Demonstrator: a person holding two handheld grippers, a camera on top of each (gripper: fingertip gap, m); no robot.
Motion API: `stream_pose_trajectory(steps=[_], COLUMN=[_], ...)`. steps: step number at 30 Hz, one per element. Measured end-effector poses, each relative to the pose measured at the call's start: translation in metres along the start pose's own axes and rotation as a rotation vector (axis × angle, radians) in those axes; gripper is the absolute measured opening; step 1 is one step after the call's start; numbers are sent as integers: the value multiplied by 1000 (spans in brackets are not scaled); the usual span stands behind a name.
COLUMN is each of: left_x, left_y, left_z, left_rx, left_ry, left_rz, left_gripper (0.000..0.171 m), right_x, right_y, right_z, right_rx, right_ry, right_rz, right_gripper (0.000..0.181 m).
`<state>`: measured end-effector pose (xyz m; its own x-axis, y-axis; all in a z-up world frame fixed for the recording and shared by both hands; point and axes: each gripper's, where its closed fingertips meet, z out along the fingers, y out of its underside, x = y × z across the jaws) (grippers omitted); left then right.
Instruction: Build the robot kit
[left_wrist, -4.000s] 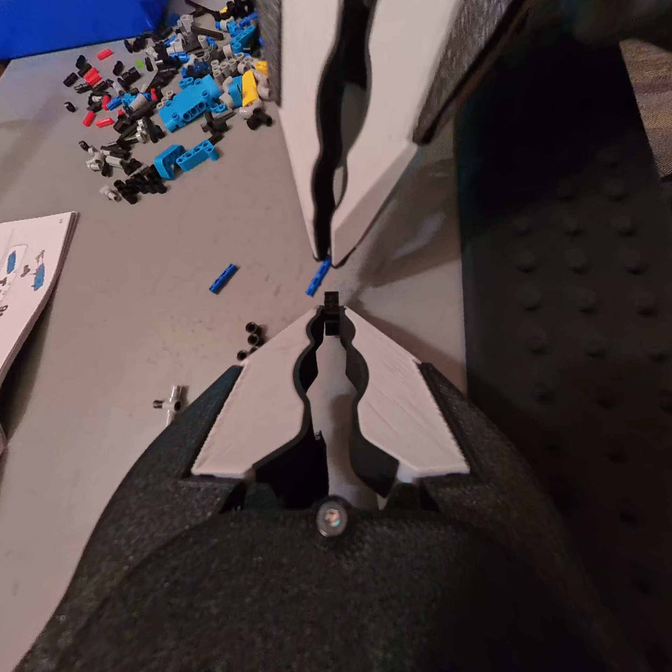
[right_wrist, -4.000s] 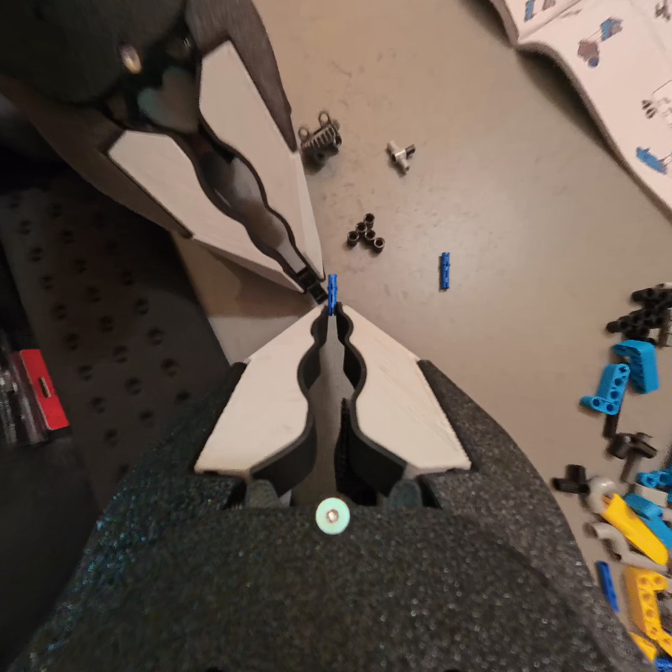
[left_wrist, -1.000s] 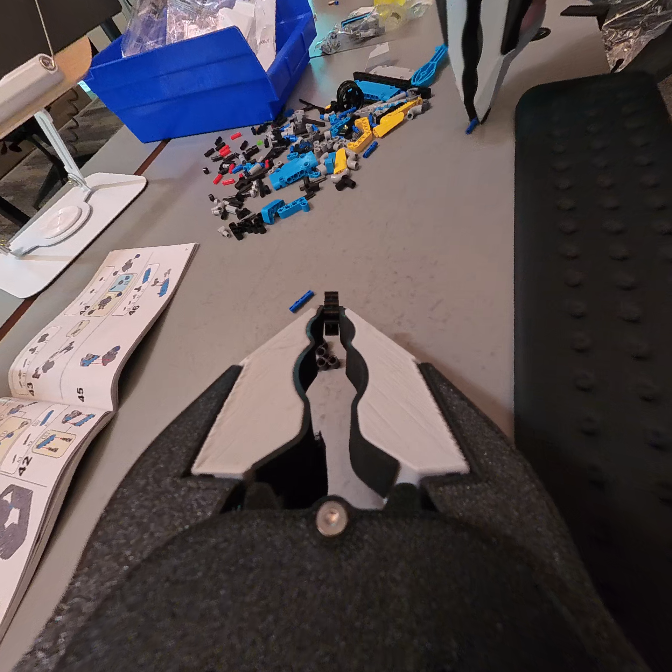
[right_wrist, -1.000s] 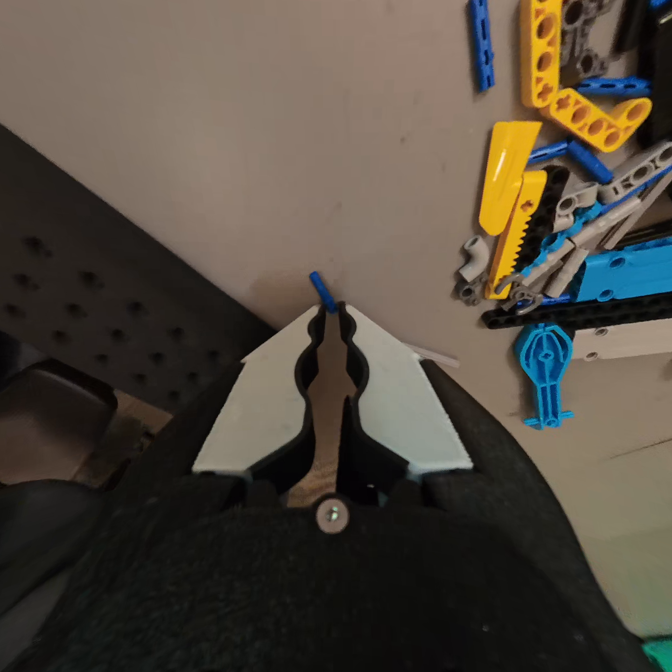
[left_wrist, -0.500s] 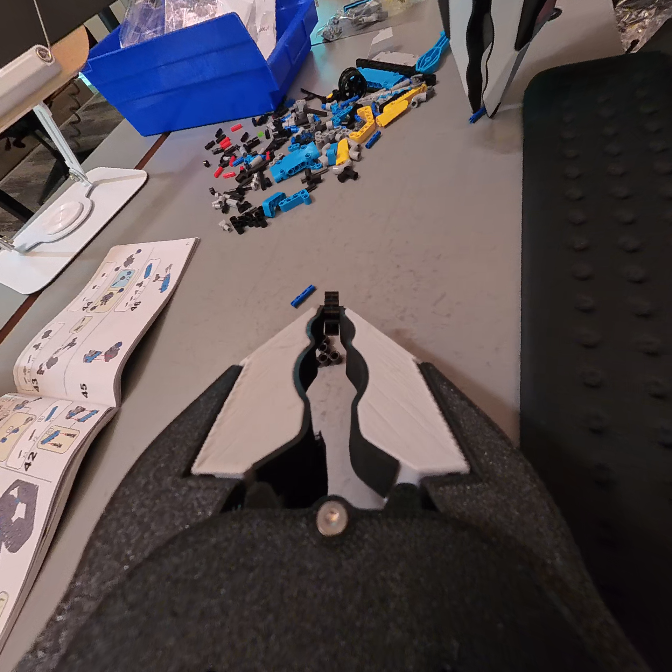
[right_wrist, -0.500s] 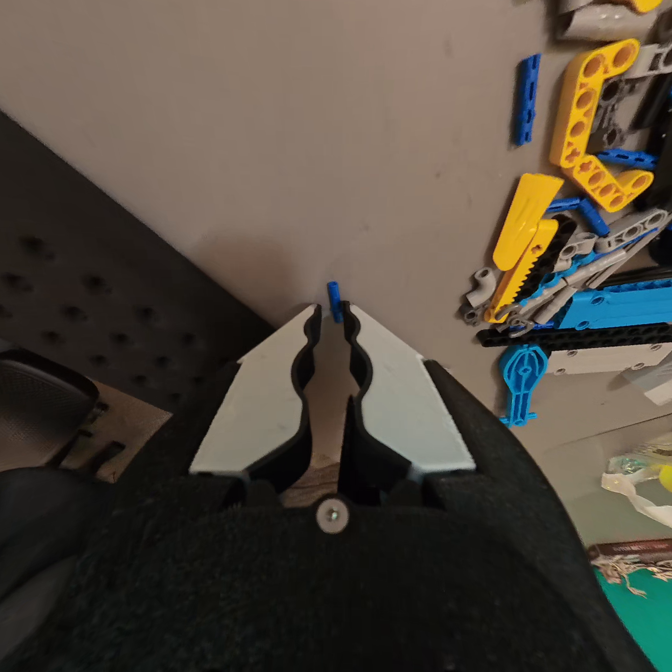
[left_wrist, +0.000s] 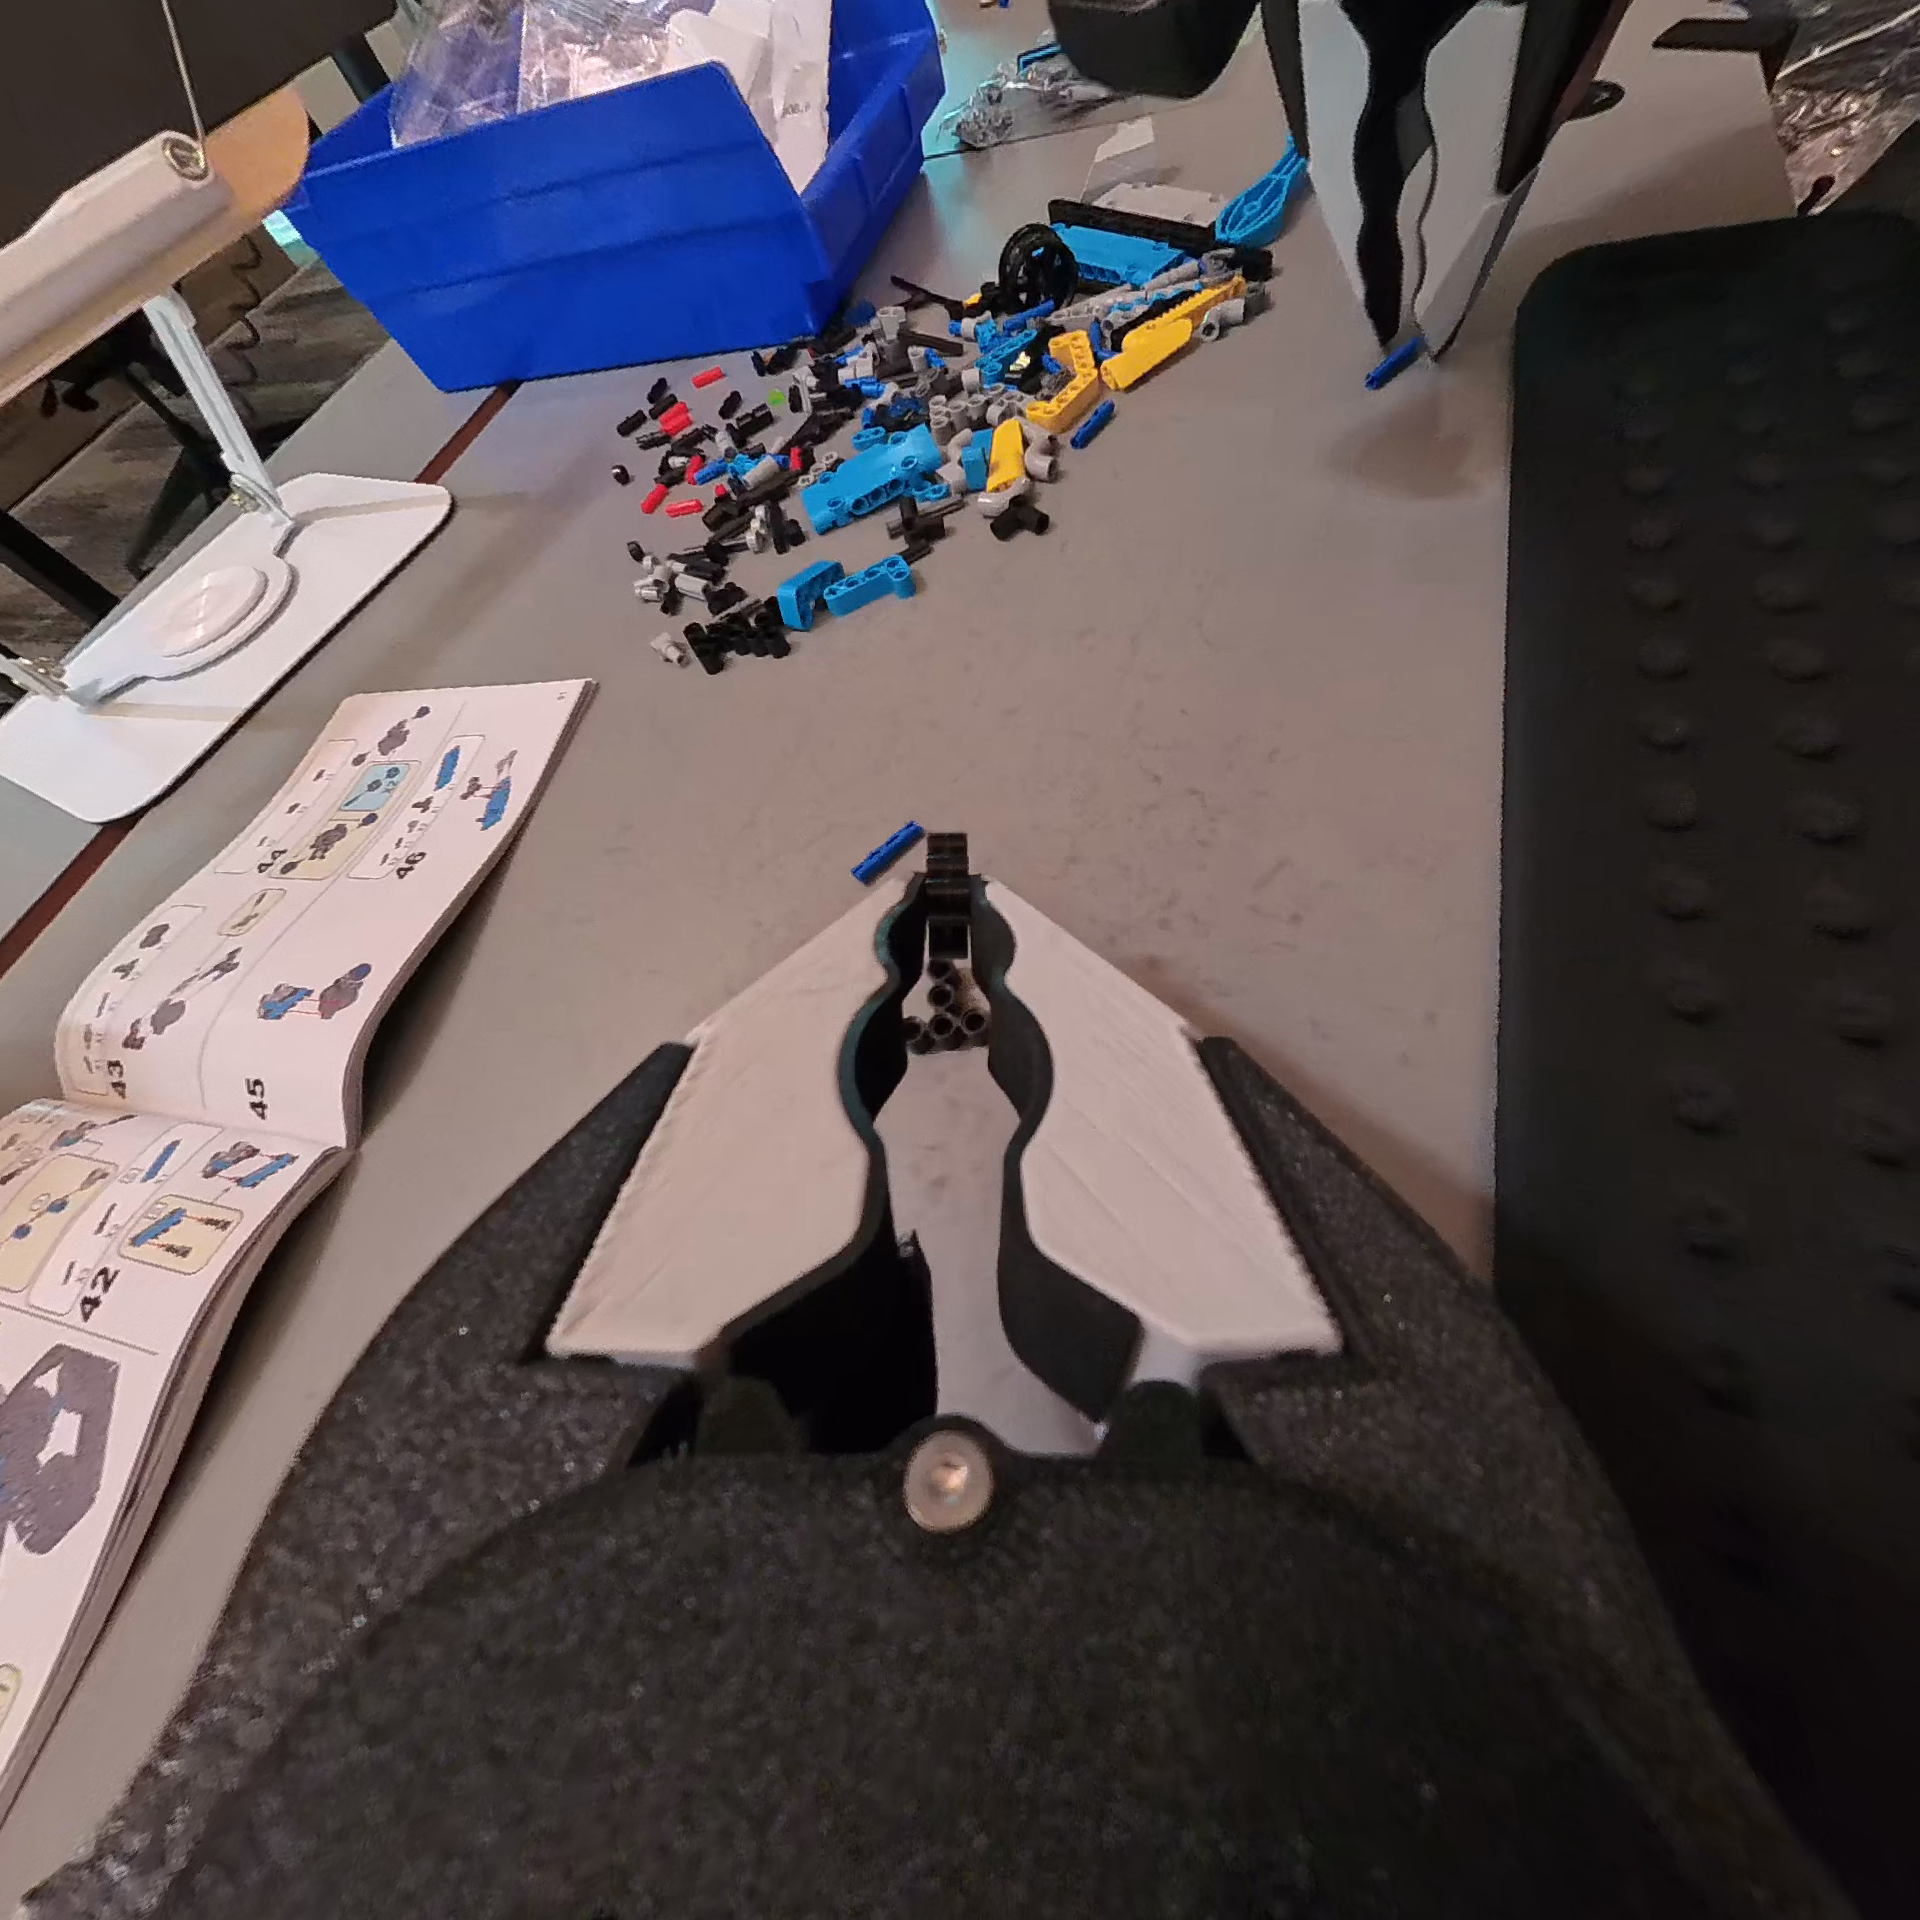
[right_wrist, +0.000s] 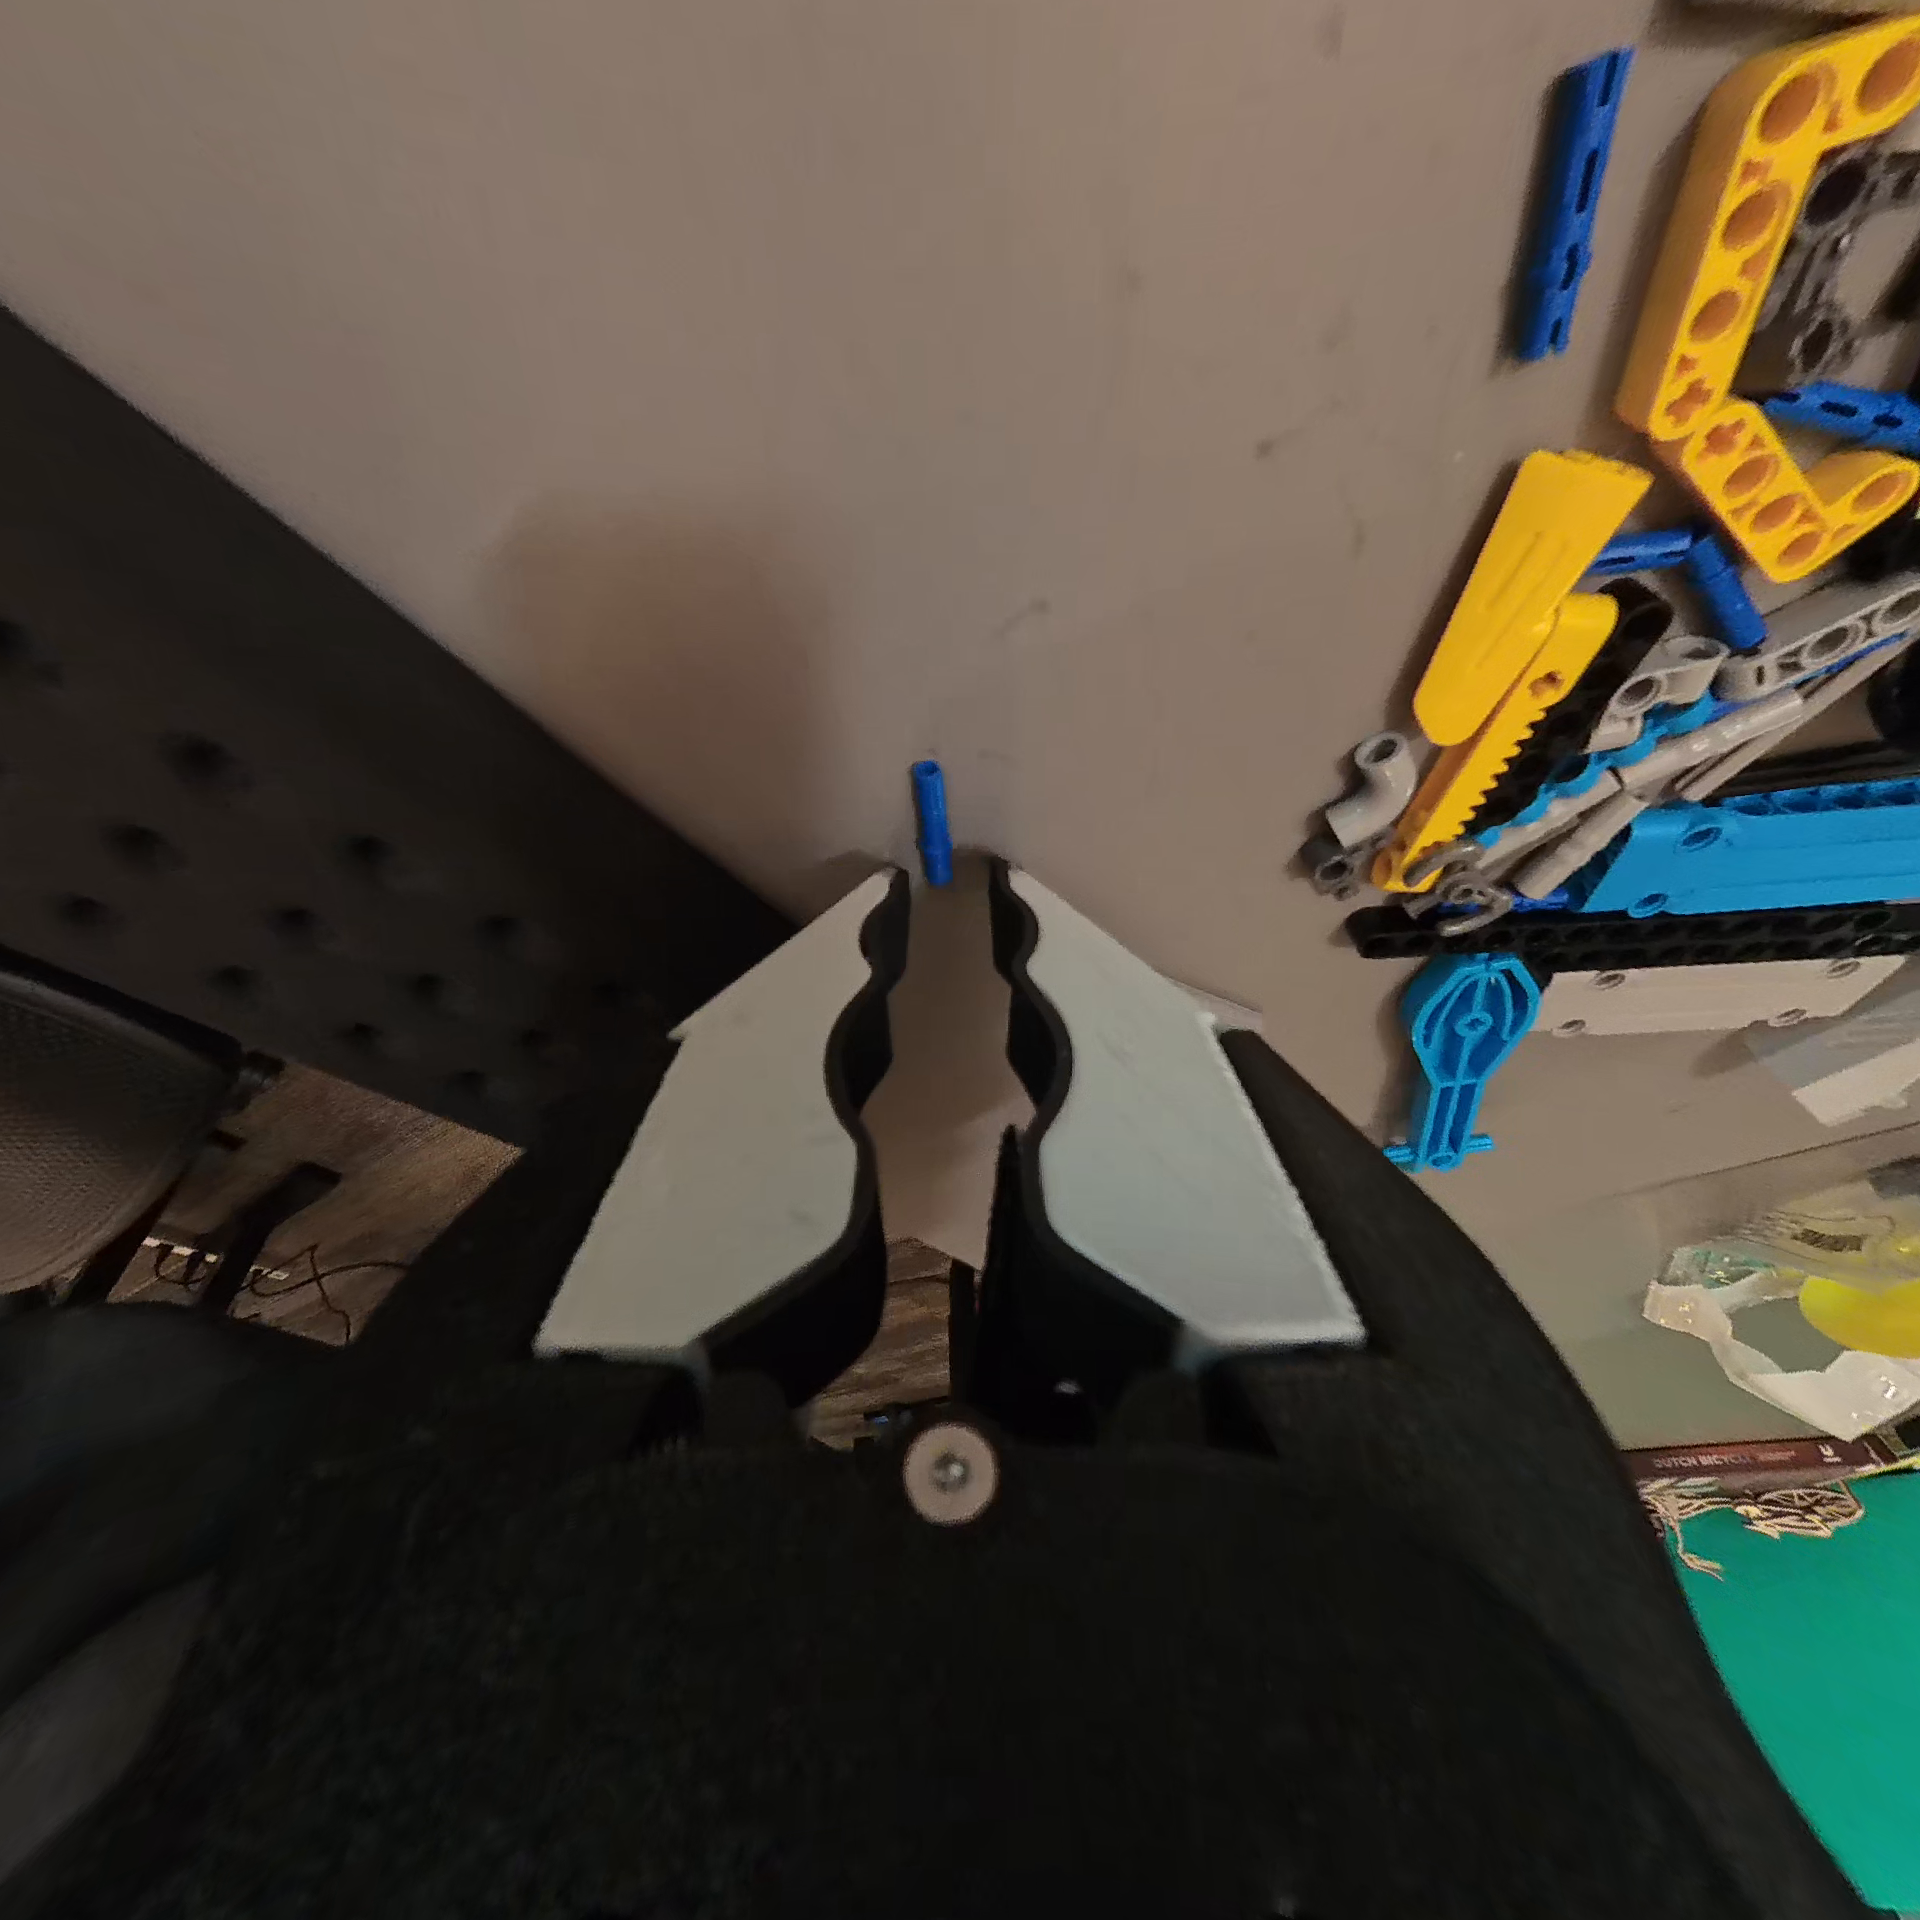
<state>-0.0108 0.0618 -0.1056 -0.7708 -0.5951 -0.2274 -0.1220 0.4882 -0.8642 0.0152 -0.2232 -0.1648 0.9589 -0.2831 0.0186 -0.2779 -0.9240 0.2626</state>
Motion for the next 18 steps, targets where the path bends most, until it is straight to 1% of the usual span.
stream_pose_trajectory(steps=[9,13,18], left_x=[-3,-4,-3], left_y=[3,4,4], left_z=[1,1,1], left_rx=[-16,-19,-21], left_ry=[-18,-21,-18], left_rz=[-3,0,-2], left_gripper=[7,7,7], right_x=[10,2,0], right_y=[14,5,-4], right_z=[-13,-9,-2], right_rx=[-35,-31,-64], right_ry=[62,56,48], right_rz=[-20,-71,-76], right_gripper=[17,17,17])
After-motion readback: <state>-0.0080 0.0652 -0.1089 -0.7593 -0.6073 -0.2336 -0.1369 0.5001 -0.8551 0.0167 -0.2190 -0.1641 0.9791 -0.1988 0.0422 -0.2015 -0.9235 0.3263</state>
